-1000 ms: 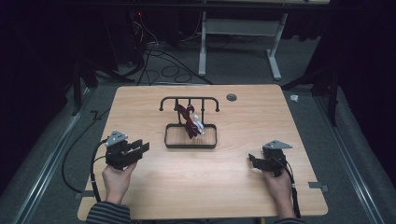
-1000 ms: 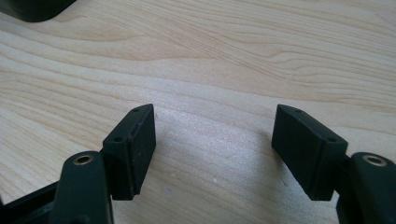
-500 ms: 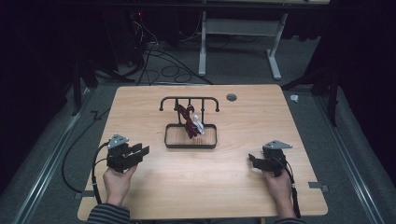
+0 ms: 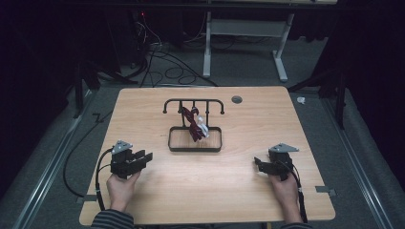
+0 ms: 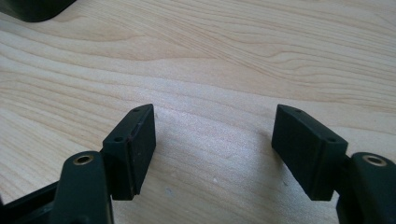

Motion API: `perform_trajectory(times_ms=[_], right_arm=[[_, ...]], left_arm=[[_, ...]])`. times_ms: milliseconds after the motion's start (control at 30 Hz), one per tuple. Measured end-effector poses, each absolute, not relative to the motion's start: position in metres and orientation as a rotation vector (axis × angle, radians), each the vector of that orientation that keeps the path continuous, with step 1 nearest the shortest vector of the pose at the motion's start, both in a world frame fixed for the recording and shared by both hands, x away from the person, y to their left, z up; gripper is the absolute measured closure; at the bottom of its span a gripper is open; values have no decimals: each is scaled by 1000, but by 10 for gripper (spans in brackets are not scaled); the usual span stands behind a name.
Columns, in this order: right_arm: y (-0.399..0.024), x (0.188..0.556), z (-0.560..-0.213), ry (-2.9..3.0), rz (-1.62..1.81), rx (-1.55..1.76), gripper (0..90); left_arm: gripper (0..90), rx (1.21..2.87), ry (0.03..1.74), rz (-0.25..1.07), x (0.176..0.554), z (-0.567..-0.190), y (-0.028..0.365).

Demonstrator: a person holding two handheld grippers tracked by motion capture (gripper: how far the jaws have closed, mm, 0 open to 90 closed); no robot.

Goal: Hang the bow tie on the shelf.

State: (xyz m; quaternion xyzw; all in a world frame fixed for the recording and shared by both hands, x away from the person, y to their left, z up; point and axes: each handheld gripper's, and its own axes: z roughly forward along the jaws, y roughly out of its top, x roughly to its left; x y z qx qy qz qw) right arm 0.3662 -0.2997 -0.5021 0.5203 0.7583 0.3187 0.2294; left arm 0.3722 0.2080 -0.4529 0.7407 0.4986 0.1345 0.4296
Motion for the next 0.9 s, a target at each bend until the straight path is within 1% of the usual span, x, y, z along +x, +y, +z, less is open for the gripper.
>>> perform_trajectory(times_ms=[333,600,900], right_arm=[[-300,366,-502,2087,877,1432,318],[-300,366,-502,2087,877,1432,317],[-300,366,-502,2087,877,1432,317]], left_arm=[[583,1875,1266,351,374,-463,207],[525,1935,1288,429,377,-478,203],[498,2014,1312,499,377,-498,198]])
